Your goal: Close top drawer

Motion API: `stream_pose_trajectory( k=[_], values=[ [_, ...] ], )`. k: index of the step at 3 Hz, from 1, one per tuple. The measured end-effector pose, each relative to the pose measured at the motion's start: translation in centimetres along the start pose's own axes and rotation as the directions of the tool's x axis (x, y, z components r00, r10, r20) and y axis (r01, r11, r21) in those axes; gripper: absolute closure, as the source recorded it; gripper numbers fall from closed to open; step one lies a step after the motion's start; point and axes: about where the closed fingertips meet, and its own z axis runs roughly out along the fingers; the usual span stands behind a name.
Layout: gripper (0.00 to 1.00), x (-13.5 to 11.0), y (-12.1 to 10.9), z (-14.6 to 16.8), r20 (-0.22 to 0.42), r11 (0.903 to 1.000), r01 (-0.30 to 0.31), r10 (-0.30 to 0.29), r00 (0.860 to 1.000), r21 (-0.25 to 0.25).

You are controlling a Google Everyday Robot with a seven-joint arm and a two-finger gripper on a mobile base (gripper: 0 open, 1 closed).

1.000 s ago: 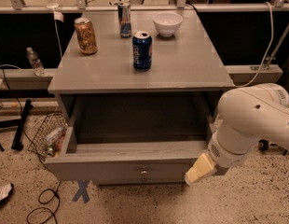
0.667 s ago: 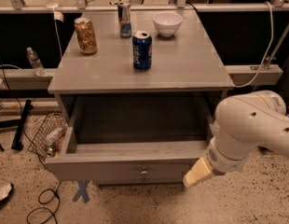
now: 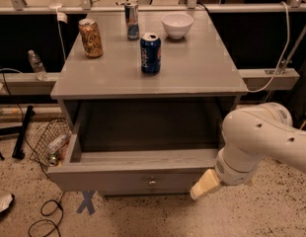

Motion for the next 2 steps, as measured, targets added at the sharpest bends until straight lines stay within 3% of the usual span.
stream_pose_trajectory(
  k=[1, 2],
  values=[
    [0.15, -0.12, 0.03, 0.53, 0.001, 0.9999, -0.01, 0.01, 1.0, -0.007],
    [0.38, -0.22, 0.08, 0.74, 0.005, 0.9998, -0.015, 0.015, 1.0, -0.013]
  ],
)
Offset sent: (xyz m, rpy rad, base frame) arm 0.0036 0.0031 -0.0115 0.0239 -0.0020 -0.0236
